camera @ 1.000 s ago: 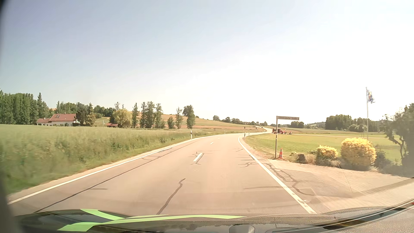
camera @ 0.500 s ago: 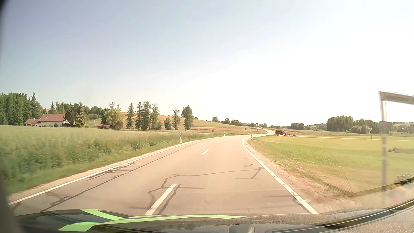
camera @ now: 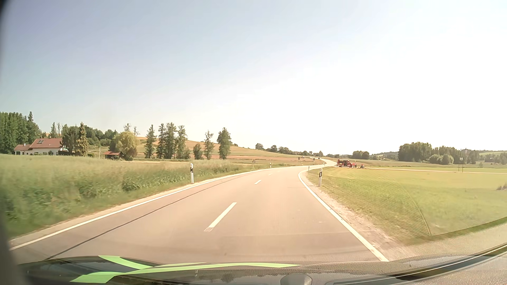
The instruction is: Follow the waypoints while adhering to traffic rules and regulations
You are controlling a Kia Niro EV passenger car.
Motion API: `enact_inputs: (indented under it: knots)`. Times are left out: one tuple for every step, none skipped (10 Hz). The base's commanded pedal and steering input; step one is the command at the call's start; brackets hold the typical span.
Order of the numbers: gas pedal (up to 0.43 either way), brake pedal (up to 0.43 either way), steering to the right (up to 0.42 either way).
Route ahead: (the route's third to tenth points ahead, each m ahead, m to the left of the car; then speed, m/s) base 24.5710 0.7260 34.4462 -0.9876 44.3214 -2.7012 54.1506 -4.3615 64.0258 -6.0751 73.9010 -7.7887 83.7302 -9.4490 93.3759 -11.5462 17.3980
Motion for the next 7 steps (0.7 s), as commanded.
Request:
enact_inputs:
  knots:
    - [0.138, 0.0, 0.008]
    - [0.138, 0.0, 0.008]
    - [0.138, 0.0, 0.008]
    - [0.138, 0.0, 0.009]
    - [0.138, 0.0, 0.01]
    - [0.138, 0.0, 0.01]
    - [0.138, 0.0, 0.01]
